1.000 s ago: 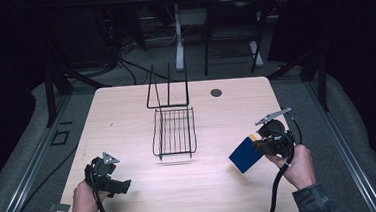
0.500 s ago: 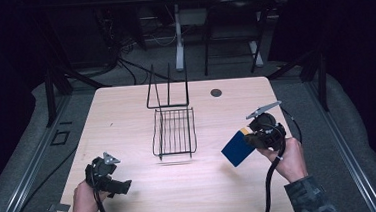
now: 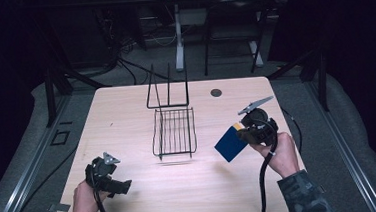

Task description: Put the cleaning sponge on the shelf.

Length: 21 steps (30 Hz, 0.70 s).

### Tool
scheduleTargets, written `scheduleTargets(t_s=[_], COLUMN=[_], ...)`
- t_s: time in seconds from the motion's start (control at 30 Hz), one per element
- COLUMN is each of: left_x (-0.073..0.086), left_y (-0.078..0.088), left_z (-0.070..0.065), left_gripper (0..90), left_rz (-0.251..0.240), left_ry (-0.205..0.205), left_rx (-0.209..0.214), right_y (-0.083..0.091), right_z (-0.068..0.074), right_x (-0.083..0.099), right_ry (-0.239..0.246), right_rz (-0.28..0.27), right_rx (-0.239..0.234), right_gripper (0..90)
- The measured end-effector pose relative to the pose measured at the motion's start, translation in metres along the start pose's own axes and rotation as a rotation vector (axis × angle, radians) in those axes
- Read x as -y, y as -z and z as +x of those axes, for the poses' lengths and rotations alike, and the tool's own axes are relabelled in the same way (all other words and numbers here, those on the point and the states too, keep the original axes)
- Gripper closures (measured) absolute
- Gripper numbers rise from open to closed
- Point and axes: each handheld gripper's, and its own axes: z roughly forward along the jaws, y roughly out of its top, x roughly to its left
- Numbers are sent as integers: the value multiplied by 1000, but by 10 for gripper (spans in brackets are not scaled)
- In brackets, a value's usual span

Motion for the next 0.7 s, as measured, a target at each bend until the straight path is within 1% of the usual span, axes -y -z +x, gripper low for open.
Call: scheduleTargets(t_s=[0.07,0.13,0.37,0.5,0.57,0.7], left_x=[0,0,-1,-1,-2,-2], left_y=[-1,-1,-2,-2,-2,-2], left_z=[0,-1,-1,-1,-2,-2], left_gripper=[4,4,4,4,4,4], left_rz=[2,2,2,1,-6,-3], left_ry=[-2,-4,-5,-7,-7,-12], left_rx=[3,3,9,7,10,10], right_y=[0,-1,-1,1,2,3], right_z=[2,3,6,8,9,11], right_x=[-4,-7,-13,-20,-23,-26], right_ry=[8,11,19,27,29,35], right_rz=[-17,-23,-27,-46,-50,-55], right_rx=[0,-1,-6,-9,-9,-11], right_gripper=[860,860,860,860,860,860])
